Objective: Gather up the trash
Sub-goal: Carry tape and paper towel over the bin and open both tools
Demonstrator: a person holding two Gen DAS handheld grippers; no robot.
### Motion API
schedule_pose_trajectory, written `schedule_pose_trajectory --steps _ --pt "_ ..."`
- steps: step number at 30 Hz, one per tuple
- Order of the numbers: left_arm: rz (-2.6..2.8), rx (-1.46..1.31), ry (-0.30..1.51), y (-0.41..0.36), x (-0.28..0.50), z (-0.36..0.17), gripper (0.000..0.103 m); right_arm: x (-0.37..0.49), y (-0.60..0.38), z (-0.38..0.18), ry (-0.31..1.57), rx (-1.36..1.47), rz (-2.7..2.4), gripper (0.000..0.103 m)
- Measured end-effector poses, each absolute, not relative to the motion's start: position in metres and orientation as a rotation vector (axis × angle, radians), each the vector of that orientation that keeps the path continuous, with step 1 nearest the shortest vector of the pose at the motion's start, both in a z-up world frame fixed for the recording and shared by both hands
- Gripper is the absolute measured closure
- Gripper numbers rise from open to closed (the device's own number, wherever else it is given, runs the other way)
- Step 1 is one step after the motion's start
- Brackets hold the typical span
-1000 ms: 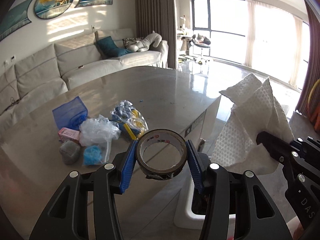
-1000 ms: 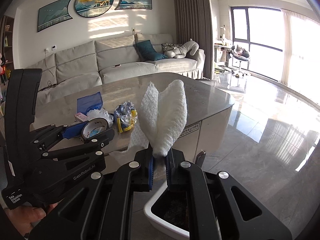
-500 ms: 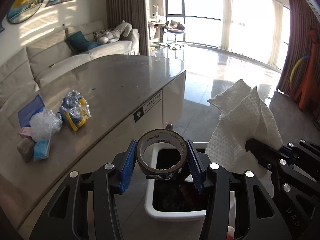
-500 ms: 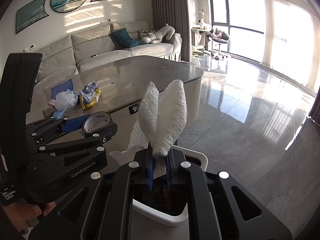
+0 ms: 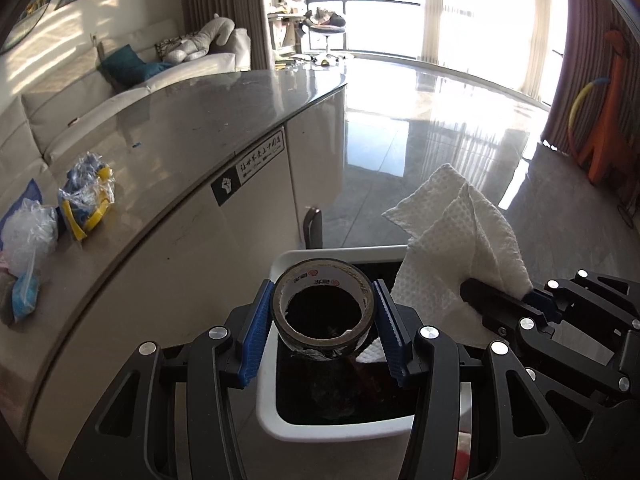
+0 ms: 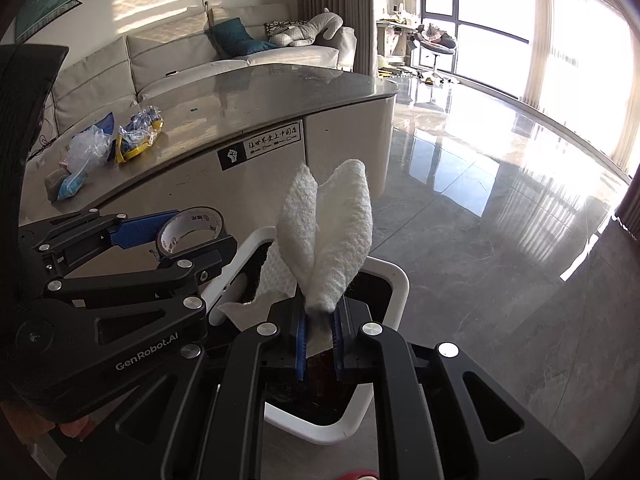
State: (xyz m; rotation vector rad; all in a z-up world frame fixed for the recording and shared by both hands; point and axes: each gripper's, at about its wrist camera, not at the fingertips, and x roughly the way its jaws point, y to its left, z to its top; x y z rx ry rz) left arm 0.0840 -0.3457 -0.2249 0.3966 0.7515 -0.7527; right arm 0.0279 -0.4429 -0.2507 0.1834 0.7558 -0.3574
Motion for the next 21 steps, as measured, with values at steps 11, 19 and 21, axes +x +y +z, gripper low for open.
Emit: schedule_pose_trajectory --steps 11,19,21 --pt "-0.643 0.533 0.880 -0.366 0.104 -0.286 0.016 0.043 -0.469 -0.299 0.936 0.199 -0.417 0.034" --pt "-0.635 0.491 0.924 -0.356 0.114 -0.290 0.007 0.041 -0.474 -0.294 0.876 0.206 -0.423 0.004" --pt "-0.634 0.498 0.909 -0.355 0.112 -0.286 0.007 0.041 -0.472 -0.290 0.864 0.191 -0.426 0.004"
